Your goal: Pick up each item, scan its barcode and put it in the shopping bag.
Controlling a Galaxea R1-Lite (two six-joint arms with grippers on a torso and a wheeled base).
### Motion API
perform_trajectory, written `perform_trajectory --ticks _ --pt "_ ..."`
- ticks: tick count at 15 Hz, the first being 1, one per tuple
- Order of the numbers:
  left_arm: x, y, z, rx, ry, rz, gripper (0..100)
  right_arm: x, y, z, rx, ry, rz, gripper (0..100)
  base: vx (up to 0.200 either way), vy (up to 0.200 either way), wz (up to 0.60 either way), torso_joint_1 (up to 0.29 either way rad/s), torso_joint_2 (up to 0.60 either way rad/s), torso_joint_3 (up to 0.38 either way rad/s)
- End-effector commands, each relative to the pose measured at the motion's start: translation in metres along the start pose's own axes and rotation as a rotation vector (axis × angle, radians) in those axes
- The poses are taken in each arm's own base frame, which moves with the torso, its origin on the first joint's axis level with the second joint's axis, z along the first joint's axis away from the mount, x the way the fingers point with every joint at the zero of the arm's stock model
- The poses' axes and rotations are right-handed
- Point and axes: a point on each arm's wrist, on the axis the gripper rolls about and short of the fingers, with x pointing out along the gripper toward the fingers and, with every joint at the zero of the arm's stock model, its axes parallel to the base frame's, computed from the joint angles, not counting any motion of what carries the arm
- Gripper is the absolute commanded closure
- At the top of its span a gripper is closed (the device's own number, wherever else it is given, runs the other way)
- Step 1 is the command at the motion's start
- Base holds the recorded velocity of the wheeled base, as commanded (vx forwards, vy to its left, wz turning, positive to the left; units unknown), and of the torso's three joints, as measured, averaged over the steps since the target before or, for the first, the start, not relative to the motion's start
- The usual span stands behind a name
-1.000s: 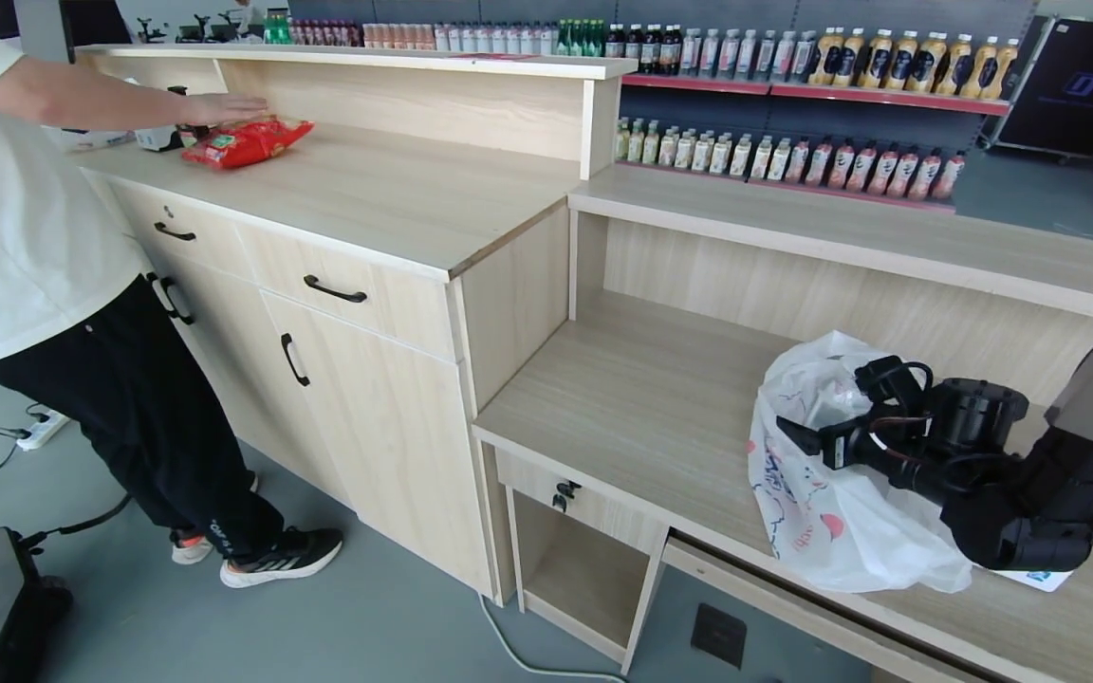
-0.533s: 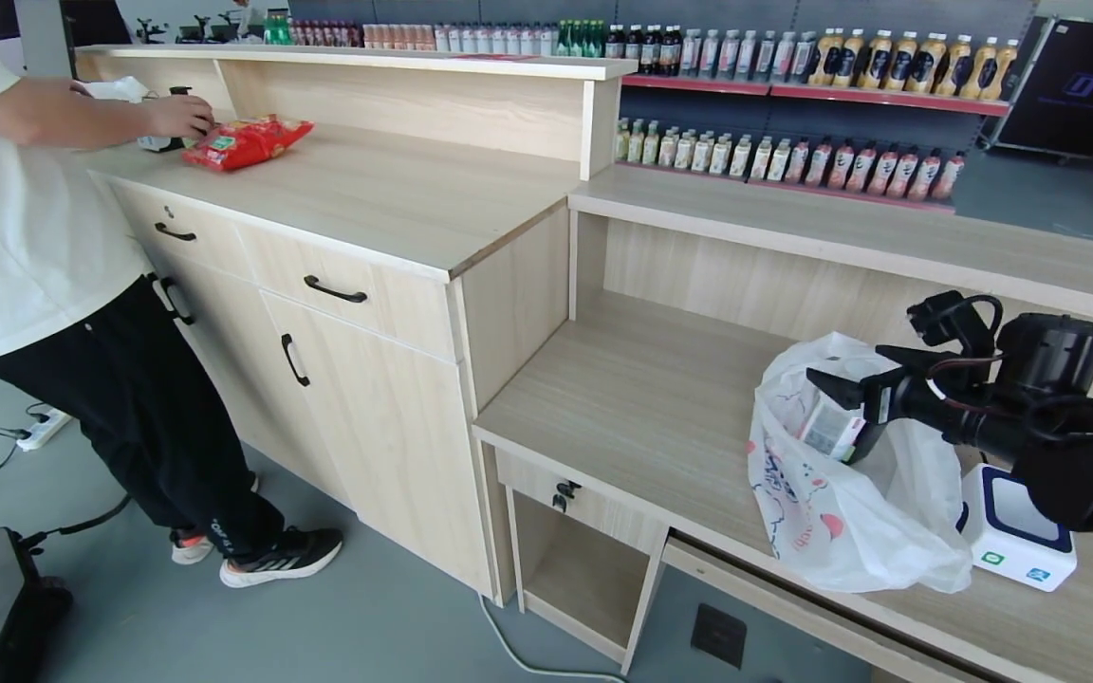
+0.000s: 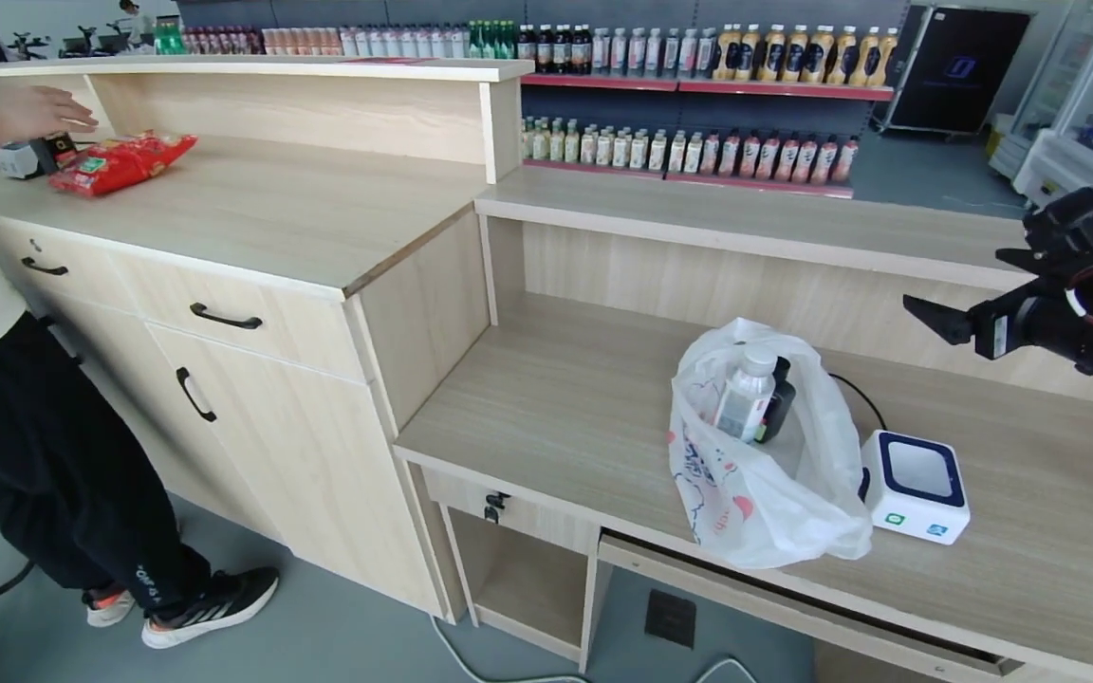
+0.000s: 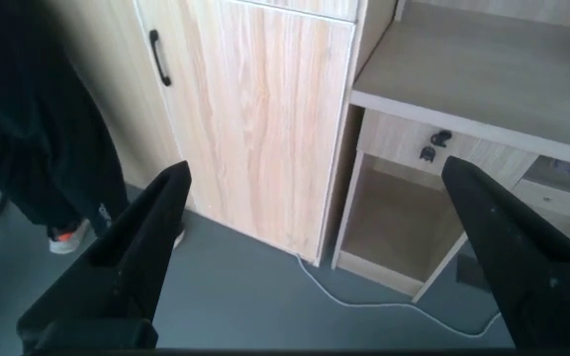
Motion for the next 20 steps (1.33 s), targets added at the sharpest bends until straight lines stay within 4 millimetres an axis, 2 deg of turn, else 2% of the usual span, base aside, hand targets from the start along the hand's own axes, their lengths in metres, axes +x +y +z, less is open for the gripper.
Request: perform_trajectory --ticks 1,3,5,6,7,9,11,13,15,18,20 --pt "0.0 0.0 0.0 0.0 0.0 0.0 0 -0.021 -0.03 0.03 -0.018 -0.015 -0.149 0 0.0 0.0 -0.6 0.002 0.0 0.002" --pt "0.0 0.0 0.0 0.0 0.0 0.0 0 -0.037 -0.054 0.021 0.048 0.079 -0.284 0 0.0 0.0 -0.6 -0.041 0.08 0.051" --pt "0.0 0.0 0.0 0.0 0.0 0.0 0 -0.054 -0.072 -0.003 0.069 0.172 -0.36 0 0.0 0.0 -0.6 -0.141 0.34 0.2" --pt "0.0 0.0 0.0 0.0 0.0 0.0 0 -0.062 -0.075 -0.017 0.086 0.22 -0.381 0 0.0 0.0 -0.6 -0.144 0.39 0.227" --pt "0.0 0.0 0.0 0.0 0.0 0.0 0 -0.064 -0.075 -0.021 0.091 0.234 -0.384 0 0.0 0.0 -0.6 -0.168 0.42 0.251" --pt "0.0 0.0 0.0 0.0 0.0 0.0 0 -0.073 -0.087 -0.054 0.183 0.315 -0.433 0 0.0 0.0 0.0 -0.205 0.51 0.312" --pt "0.0 0.0 0.0 0.0 0.0 0.0 0 -0.072 -0.095 -0.072 0.271 0.341 -0.451 0 0.0 0.0 0.0 -0.215 0.55 0.339" --pt "0.0 0.0 0.0 0.0 0.0 0.0 0 -0.069 -0.1 -0.08 0.333 0.315 -0.408 0 0.0 0.0 0.0 -0.208 0.55 0.344" --pt "0.0 0.0 0.0 0.0 0.0 0.0 0 -0.063 -0.11 -0.08 0.326 0.268 -0.372 0 0.0 0.0 0.0 -0.193 0.53 0.342" --pt "0.0 0.0 0.0 0.0 0.0 0.0 0 -0.055 -0.124 -0.099 0.317 0.264 -0.38 0 0.0 0.0 0.0 -0.092 0.28 0.181" --pt "0.0 0.0 0.0 0.0 0.0 0.0 0 -0.048 -0.131 -0.098 0.305 0.213 -0.346 0 0.0 0.0 0.0 -0.013 0.05 0.025"
